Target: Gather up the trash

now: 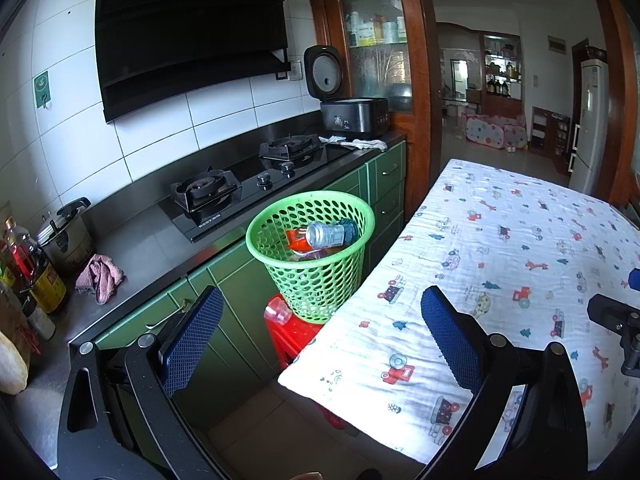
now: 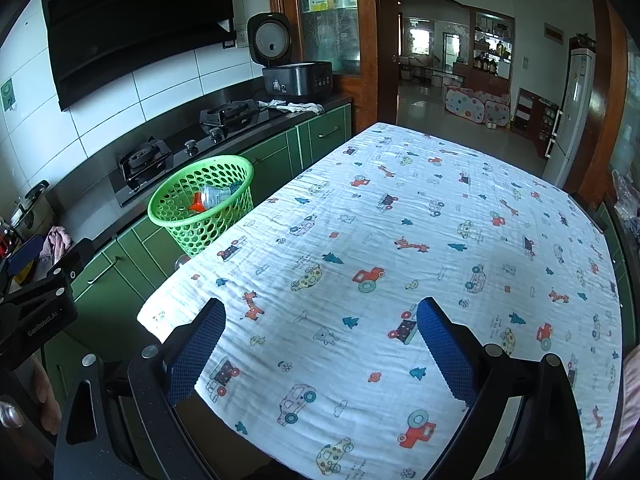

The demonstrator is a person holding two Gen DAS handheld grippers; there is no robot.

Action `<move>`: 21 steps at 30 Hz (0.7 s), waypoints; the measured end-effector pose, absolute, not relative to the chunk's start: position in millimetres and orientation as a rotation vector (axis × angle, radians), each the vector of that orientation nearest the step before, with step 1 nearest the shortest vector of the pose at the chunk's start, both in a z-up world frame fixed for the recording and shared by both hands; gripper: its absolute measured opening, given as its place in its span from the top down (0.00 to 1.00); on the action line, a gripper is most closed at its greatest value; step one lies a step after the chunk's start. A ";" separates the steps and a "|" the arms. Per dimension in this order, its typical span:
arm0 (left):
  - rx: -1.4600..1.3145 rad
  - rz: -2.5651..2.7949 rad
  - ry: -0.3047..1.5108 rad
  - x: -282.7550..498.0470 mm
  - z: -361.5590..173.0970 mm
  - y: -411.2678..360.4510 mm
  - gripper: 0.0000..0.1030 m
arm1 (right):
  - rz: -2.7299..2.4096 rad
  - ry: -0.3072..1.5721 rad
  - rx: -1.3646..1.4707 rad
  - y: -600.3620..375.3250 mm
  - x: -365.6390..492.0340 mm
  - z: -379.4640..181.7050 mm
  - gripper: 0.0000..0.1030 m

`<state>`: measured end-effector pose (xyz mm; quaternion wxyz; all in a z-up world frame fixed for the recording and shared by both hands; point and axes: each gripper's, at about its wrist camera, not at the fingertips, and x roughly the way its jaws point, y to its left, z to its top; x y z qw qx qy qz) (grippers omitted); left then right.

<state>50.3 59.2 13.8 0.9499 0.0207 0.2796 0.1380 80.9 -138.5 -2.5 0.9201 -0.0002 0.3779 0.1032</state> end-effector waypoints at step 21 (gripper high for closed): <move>0.036 0.279 0.573 48.8 10.9 61.8 0.05 | 0.215 0.777 -0.004 -135.5 84.2 -3.2 0.10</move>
